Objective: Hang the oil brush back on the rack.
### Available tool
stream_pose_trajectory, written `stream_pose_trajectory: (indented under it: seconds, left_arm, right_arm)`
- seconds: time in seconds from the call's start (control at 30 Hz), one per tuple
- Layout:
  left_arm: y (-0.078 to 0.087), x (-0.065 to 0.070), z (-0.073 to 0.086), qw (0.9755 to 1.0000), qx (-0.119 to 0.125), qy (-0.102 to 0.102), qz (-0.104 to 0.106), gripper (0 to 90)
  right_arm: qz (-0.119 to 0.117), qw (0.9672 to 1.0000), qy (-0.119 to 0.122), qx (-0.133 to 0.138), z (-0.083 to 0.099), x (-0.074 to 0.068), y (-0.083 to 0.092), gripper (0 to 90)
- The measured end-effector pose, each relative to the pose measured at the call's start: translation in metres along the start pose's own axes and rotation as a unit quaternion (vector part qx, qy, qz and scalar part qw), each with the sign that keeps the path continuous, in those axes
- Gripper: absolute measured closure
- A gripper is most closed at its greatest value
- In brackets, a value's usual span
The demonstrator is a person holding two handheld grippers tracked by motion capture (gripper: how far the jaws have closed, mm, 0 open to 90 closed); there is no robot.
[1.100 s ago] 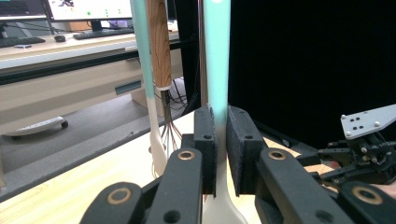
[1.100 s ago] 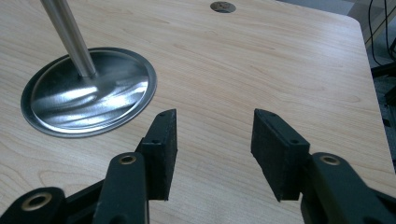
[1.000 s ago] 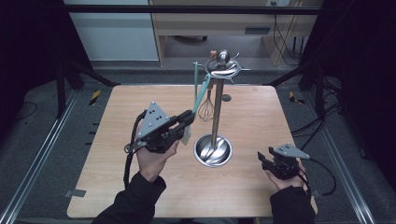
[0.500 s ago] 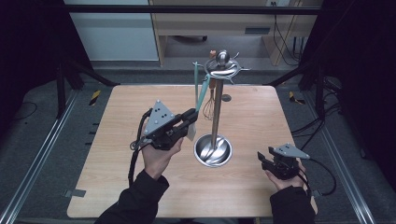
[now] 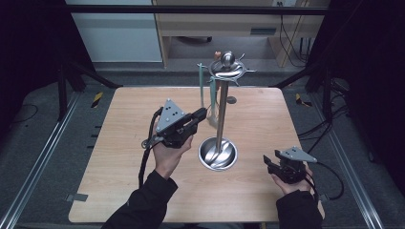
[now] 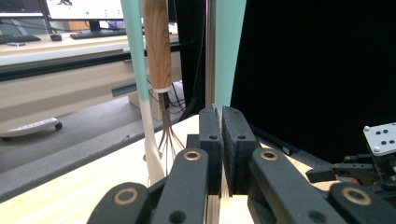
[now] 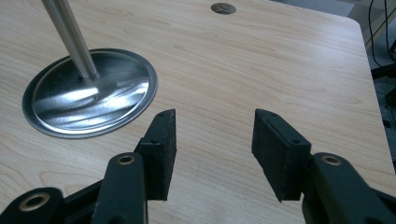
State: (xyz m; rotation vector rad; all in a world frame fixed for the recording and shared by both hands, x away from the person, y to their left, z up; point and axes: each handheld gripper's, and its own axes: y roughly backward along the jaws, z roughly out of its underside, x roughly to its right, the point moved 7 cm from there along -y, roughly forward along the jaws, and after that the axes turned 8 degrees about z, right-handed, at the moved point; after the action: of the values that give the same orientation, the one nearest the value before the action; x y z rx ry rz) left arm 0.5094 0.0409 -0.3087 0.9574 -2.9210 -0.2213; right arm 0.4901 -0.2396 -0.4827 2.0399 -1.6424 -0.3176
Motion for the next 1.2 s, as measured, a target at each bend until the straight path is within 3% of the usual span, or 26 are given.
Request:
stream_pose_trajectory:
  seconds: [0.13,0.33,0.63,0.83,1.07,1.2]
  left_arm:
    - [0.003,-0.003,0.006,0.9998,-0.018,-0.004,0.002,86.9]
    - [0.015,-0.012,0.026,0.9987,-0.05,0.009,0.01,80.9]
    - [0.048,-0.034,0.081,0.9944,-0.099,0.034,-0.01,69.6]
    - [0.068,-0.053,0.119,0.9889,-0.135,0.054,-0.031,64.5]
    - [0.082,-0.065,0.144,0.984,-0.156,0.072,-0.047,52.3]
    - [0.09,-0.07,0.162,0.9804,-0.178,0.068,-0.051,46.3]
  right_arm:
    - [0.0,1.0,0.001,0.003,0.0,0.0,0.0,50.5]
    - [0.0,1.0,0.0,0.003,-0.001,0.0,0.001,50.5]
    - [0.002,1.0,-0.002,0.002,0.0,0.0,0.0,47.0]
    - [0.007,1.0,0.002,0.005,0.001,0.001,-0.002,43.4]
    - [0.002,1.0,0.001,-0.003,0.003,0.0,-0.004,37.1]
    - [-0.001,0.9999,0.007,-0.01,0.006,0.0,-0.007,33.6]
